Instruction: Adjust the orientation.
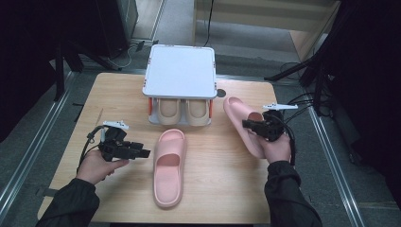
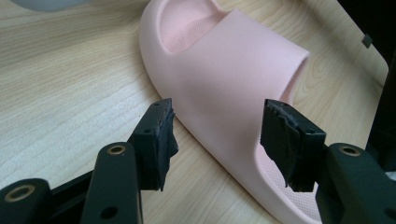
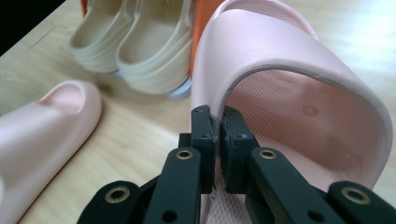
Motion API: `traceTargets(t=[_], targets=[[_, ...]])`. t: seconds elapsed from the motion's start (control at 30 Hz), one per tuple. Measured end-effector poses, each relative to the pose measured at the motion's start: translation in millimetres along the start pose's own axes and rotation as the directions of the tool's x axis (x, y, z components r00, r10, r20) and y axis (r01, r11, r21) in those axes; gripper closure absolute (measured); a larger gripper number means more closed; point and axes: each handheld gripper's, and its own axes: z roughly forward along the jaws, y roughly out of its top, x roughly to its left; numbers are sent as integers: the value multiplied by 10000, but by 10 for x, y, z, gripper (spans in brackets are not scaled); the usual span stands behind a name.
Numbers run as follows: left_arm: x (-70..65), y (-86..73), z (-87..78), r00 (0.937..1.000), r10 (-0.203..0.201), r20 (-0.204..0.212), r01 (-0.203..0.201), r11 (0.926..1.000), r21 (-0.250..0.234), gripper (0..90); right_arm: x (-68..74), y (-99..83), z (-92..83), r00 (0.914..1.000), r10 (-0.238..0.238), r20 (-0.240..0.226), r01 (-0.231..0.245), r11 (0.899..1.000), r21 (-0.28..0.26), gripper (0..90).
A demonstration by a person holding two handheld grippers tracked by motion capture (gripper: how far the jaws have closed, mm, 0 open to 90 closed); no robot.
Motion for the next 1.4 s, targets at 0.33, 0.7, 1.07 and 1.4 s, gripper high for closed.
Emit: traceTargets(t=[0.33, 0.7, 1.07, 1.4], targets=[[10, 115, 60, 9998, 169, 46, -168, 9998, -101, 435, 289, -234, -160, 9992, -193, -354, 199, 9997, 169, 863], [-10, 194, 95, 9992, 405, 21, -404, 9987, -311, 453, 607, -490, -54, 9938, -394, -1042, 470, 9963, 719, 863], [-32, 204, 139, 9982, 600, 44, -600, 9982, -94, 454, 895, -551, 220, 9870, -1085, -1184, 1244, 9828, 1364, 861], [-45, 201, 173, 9973, 727, 63, -727, 9973, 39, 456, 1148, -626, 415, 9781, -1910, -822, 2041, 9575, 2037, 860]])
